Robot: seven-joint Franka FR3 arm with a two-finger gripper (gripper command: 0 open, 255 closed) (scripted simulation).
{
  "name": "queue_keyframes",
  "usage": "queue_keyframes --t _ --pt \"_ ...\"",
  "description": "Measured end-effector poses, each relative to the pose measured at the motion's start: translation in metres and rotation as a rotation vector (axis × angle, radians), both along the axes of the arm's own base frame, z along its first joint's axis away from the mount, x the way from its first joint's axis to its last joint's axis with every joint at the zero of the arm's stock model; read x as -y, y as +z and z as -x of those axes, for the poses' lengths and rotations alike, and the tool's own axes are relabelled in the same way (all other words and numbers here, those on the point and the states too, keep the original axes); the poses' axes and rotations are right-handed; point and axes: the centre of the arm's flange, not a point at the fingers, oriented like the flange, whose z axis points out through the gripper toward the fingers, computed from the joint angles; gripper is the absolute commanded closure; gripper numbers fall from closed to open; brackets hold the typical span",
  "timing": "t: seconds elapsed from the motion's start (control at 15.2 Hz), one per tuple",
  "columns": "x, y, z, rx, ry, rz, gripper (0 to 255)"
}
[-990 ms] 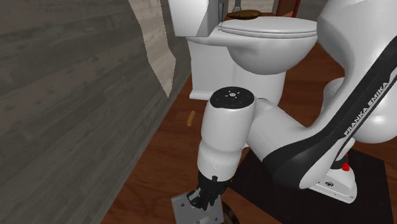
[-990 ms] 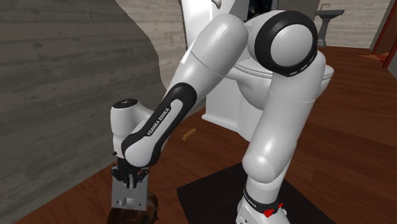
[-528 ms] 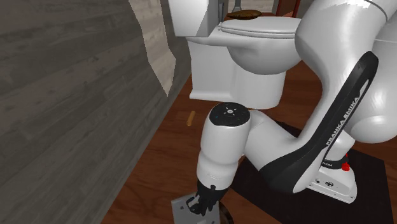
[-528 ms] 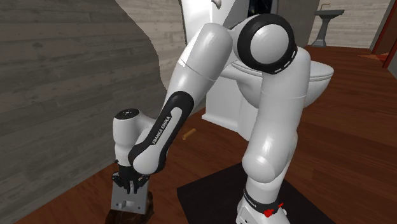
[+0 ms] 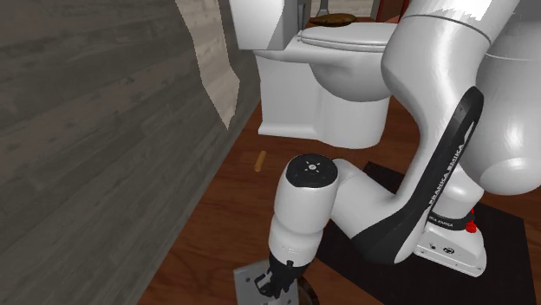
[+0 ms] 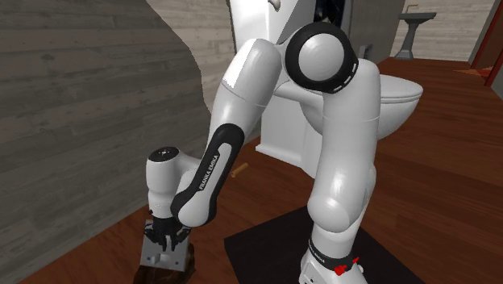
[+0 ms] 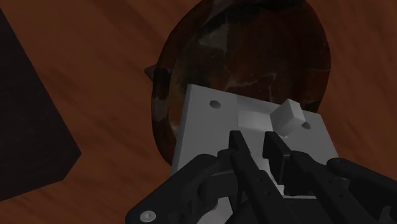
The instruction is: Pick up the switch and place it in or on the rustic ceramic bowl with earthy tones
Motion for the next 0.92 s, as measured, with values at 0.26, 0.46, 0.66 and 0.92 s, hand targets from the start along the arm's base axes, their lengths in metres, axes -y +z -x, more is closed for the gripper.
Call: queue_keyframes --t 0.26,0.46,0.66,0.92 --pt "0.0 0.0 0.0 -0.001 0.0 0.001 0" --pt "0.003 -0.004 0.0 -0.008 0.002 0.009 0" --pt "0.002 -0.004 0.001 -0.009 0.002 0.01 0" --pt "0.005 0.035 0.003 -0.005 0.004 0.011 0"
